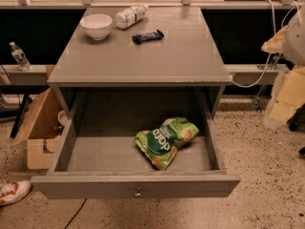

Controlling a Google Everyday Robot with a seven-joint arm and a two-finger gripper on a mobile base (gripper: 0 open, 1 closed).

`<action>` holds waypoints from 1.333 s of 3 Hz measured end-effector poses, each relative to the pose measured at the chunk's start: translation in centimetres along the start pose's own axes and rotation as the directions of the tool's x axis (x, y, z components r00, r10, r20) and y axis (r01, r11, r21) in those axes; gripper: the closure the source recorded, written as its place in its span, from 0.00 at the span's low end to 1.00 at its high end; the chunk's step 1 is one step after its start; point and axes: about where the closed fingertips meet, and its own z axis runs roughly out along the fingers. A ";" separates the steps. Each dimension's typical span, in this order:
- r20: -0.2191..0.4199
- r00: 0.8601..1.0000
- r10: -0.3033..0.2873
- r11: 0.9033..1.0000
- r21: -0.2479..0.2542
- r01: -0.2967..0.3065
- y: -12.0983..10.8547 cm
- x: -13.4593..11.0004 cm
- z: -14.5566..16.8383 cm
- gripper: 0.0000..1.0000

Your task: Pick green rice chip bag from top drawer and place on counter

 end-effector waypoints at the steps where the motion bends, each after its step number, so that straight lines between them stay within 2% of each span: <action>1: 0.003 1.000 0.001 1.000 -0.004 -0.001 0.1 -0.1 0.3 0.00; 2: 0.050 0.999 0.015 0.998 -0.066 -0.011 1.6 -1.5 4.9 0.00; 3: 0.130 0.991 0.035 0.994 -0.108 -0.021 3.1 -3.9 10.2 0.00; 4: 0.134 0.991 0.032 0.994 -0.106 -0.017 3.0 -3.9 10.5 0.00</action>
Offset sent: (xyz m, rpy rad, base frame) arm 0.0073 0.0559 -0.1099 0.1482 0.1331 0.0329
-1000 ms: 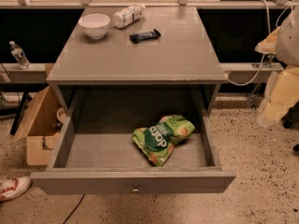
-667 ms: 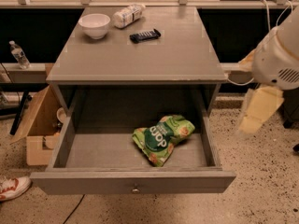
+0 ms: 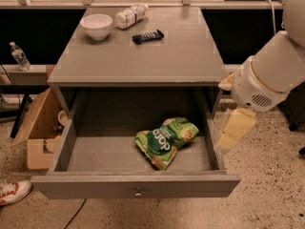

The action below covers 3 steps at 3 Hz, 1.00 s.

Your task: Pick green rice chip bag from top drawer and place on counter

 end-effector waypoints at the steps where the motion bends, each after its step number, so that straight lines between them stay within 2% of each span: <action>1: 0.038 0.998 -0.040 0.999 0.012 0.040 -0.9 0.2 3.5 0.00; 2: 0.114 0.985 -0.133 0.991 -0.016 0.136 -1.6 0.0 9.1 0.00; 3: 0.158 0.964 -0.215 0.974 -0.032 0.222 -1.9 -0.7 12.5 0.00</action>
Offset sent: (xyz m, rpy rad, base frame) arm 0.0486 0.0265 -0.1221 0.1287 -0.0595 0.2236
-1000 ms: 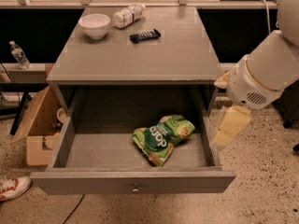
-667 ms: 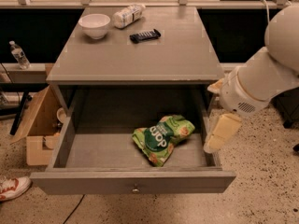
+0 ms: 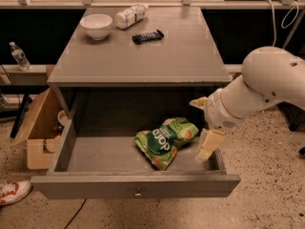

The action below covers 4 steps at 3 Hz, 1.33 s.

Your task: Pick green rice chip bag from top drawer and place on counter

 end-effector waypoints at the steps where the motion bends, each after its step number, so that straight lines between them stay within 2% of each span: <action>1: 0.000 1.000 -0.001 1.000 0.000 0.001 0.0 0.0 0.0 0.00; 2: 0.010 0.992 -0.122 0.992 -0.003 0.122 -1.3 -1.1 3.6 0.00; 4: 0.039 0.961 -0.275 0.962 0.015 0.274 -3.6 -1.9 8.6 0.00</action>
Offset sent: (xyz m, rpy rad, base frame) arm 0.0351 0.0475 -0.0492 -0.0368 -0.0935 0.2127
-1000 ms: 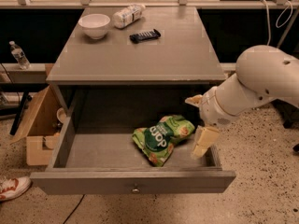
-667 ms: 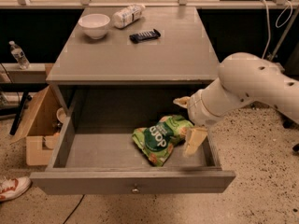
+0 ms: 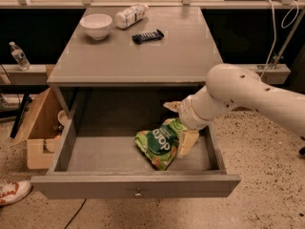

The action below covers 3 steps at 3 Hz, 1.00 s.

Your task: Pick green rice chip bag from top drawer and place on counter

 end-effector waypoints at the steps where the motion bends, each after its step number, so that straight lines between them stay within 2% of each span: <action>1: -0.024 0.998 -0.056 0.998 0.008 0.056 -0.3 0.0 2.4 0.00; 2: -0.072 0.992 -0.102 0.995 0.001 0.103 -0.2 0.4 5.0 0.00; 3: -0.106 0.988 -0.114 0.993 -0.005 0.114 -0.2 1.3 6.4 0.00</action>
Offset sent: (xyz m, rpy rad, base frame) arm 0.0189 0.0304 -0.0698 -0.1547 -0.1011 0.0896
